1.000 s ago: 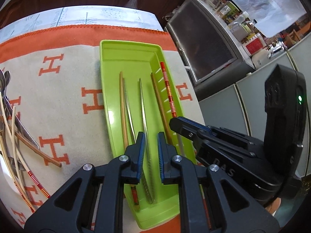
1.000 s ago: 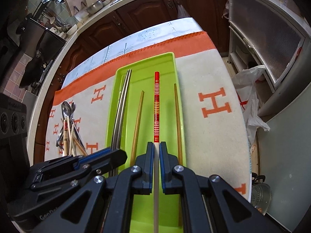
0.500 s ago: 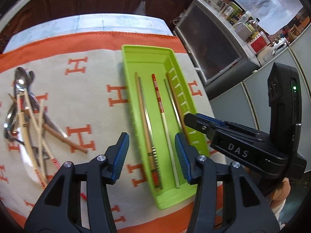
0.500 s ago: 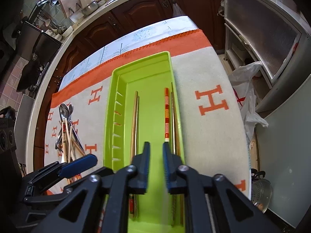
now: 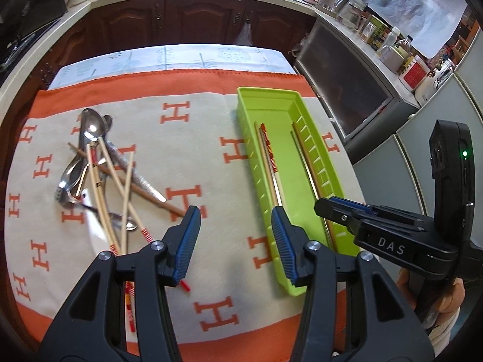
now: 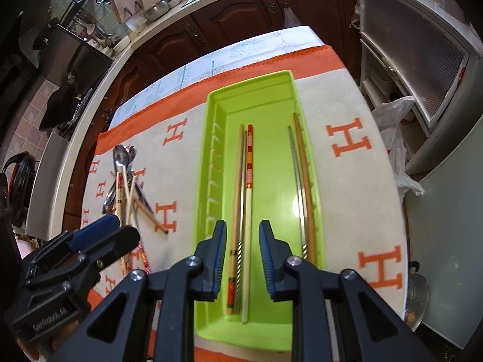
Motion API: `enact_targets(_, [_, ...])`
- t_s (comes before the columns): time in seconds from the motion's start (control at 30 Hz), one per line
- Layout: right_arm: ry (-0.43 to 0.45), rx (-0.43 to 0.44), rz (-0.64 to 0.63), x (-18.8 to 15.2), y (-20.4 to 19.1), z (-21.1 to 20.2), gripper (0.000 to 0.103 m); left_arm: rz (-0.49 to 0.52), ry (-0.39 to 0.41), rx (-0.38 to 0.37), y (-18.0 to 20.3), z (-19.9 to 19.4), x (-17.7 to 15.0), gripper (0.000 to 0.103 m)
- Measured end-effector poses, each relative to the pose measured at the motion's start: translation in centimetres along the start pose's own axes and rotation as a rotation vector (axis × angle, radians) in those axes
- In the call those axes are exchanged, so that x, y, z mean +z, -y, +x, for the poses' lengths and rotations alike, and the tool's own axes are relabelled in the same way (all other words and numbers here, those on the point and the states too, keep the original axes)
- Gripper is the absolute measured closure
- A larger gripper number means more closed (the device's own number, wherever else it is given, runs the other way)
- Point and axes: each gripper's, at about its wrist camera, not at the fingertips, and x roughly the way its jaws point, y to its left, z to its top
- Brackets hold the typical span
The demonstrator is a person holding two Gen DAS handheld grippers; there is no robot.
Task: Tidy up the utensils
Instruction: 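Move both open tools back over the utensil pile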
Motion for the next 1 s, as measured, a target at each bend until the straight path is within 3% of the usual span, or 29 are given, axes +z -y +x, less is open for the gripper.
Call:
enact_targets(0.53, [-0.012,-0.012,-0.048,-4.5,-3.2,-1.0,0.081,-0.035,0.045,0.041,-4.0,-3.6,-3.0,0.057])
enact_targets(1.0, [-0.024,-0.038,-0.151,-5.5,-9.1,-0.3,0.081,-0.124,0.075,0.080,-10.7,-5.7,-4.6,0.057])
